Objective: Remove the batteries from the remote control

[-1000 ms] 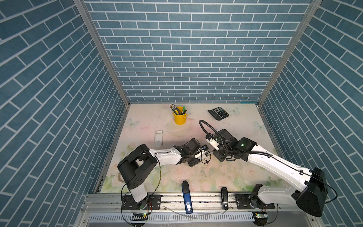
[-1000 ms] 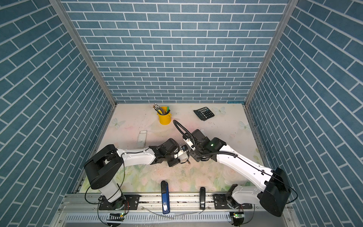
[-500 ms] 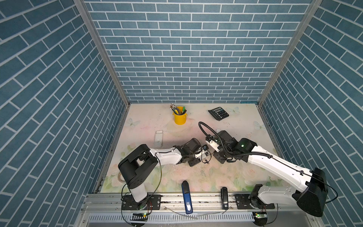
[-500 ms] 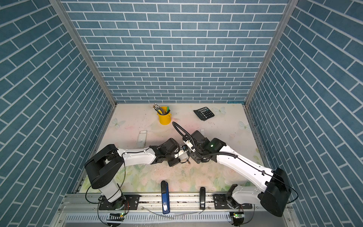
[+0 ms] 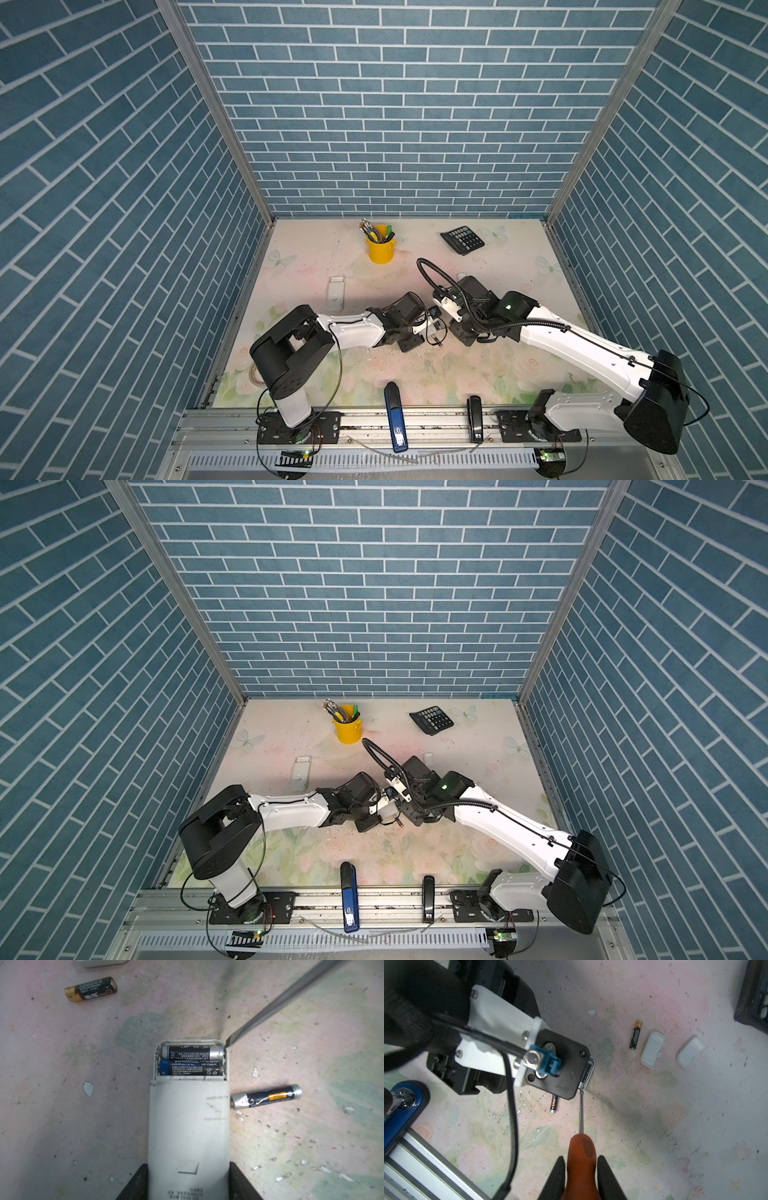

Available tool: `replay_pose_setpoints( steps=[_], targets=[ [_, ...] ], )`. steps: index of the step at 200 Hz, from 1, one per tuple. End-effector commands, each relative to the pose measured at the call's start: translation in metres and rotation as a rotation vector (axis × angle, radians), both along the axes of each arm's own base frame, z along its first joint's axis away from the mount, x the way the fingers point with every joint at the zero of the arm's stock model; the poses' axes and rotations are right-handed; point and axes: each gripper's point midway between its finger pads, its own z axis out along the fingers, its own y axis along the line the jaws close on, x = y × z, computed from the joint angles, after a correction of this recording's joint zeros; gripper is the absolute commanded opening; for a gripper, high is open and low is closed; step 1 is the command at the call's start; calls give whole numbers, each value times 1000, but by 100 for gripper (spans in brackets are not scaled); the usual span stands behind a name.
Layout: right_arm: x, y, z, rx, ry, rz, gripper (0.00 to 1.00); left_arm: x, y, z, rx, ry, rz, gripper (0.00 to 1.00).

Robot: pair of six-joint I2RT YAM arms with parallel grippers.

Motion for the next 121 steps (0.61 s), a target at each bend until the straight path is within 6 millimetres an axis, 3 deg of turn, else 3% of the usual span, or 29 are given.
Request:
replay_pose_setpoints(
  steps=[1, 121],
  targets=[
    [1, 8, 4, 26, -7, 14, 0, -17, 23, -30, 126, 66, -15, 19],
    [1, 22, 7, 62, 15, 45, 0, -18, 22, -29, 120, 68, -16, 17]
  ],
)
